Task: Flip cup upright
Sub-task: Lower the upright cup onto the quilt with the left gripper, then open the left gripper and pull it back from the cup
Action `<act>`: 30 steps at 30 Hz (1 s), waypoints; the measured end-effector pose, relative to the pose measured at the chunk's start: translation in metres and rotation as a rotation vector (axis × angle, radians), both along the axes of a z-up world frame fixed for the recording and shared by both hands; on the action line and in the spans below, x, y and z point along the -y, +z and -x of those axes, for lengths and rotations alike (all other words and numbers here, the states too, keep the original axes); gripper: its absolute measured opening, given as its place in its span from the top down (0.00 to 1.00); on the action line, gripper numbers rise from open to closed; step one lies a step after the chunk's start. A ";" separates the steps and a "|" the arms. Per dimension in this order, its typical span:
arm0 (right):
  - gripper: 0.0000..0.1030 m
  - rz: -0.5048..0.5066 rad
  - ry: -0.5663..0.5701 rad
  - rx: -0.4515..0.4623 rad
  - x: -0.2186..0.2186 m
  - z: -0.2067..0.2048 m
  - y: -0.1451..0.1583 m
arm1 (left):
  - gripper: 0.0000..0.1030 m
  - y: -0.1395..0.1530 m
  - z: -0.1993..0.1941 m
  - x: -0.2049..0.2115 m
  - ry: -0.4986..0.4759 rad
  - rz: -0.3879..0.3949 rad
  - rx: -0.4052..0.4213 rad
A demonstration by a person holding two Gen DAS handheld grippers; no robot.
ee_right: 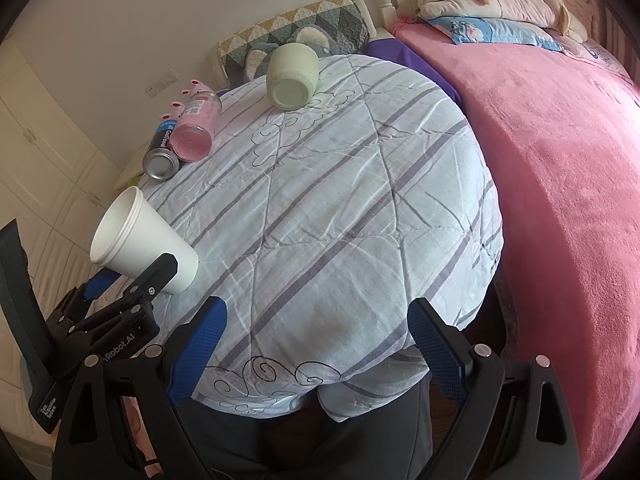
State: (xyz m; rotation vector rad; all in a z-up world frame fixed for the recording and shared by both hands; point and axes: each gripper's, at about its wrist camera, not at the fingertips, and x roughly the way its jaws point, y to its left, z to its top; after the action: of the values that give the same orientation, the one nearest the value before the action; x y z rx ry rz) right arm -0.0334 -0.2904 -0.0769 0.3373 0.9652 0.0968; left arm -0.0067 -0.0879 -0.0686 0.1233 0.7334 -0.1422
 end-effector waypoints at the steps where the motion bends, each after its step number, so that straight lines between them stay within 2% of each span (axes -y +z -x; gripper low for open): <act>1: 0.10 0.001 0.001 0.002 -0.001 0.001 0.001 | 0.08 0.001 0.003 -0.001 -0.002 -0.006 0.014; 8: 0.10 0.016 0.006 0.023 -0.009 0.012 0.008 | 0.02 0.016 0.033 -0.013 -0.006 0.028 0.146; 12: 0.10 0.022 0.000 0.040 -0.013 0.022 0.012 | 0.02 0.024 0.048 -0.020 -0.006 0.049 0.177; 22: 0.10 0.049 0.016 0.110 -0.032 0.055 0.022 | 0.02 0.039 0.093 -0.038 0.013 0.078 0.168; 30: 0.10 0.083 0.036 0.219 -0.059 0.091 0.050 | 0.02 0.069 0.130 -0.055 0.094 0.024 0.144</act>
State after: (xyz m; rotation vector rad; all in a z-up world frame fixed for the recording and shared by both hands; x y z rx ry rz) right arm -0.1244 -0.2316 -0.0267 0.2278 0.7564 0.1239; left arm -0.1370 -0.0327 0.0003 0.0747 0.5926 -0.0521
